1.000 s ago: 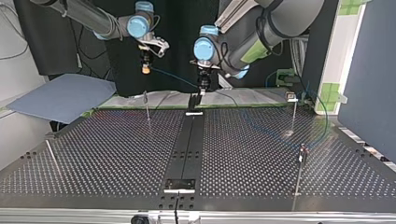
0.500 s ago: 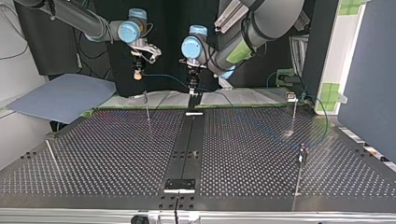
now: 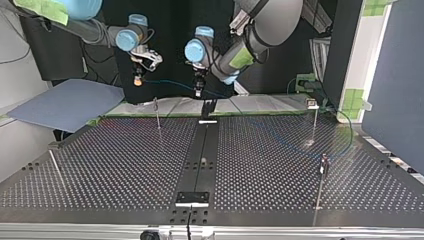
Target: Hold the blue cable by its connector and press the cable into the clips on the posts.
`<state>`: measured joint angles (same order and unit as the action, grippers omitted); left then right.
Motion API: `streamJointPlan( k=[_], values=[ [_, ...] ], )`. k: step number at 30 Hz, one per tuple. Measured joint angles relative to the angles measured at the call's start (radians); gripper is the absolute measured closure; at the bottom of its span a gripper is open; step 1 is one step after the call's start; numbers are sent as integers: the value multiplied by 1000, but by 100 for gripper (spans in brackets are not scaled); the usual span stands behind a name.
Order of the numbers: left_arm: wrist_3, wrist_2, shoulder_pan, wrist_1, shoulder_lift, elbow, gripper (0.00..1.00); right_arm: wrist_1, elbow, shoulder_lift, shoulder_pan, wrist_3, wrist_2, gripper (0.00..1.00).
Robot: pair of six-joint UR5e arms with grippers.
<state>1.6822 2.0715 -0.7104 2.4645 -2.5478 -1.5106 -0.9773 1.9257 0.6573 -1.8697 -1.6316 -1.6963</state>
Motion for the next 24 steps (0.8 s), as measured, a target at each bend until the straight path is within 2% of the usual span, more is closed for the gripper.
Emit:
streamJointPlan(
  k=[9,12,16,20,24],
  values=[
    [30,23,-40,1,-91,92,100,1,-50,-3,28,15,14,100],
    [37,25,-46,8,-118,120,100,4,-57,-3,48,25,19,100],
    [53,26,-56,10,-142,154,100,26,-59,-4,84,44,42,100],
    [60,26,-62,10,-148,181,100,31,-62,-4,119,44,72,100],
    [67,26,-65,10,-149,194,100,30,-69,-4,138,43,83,100]
  ],
)
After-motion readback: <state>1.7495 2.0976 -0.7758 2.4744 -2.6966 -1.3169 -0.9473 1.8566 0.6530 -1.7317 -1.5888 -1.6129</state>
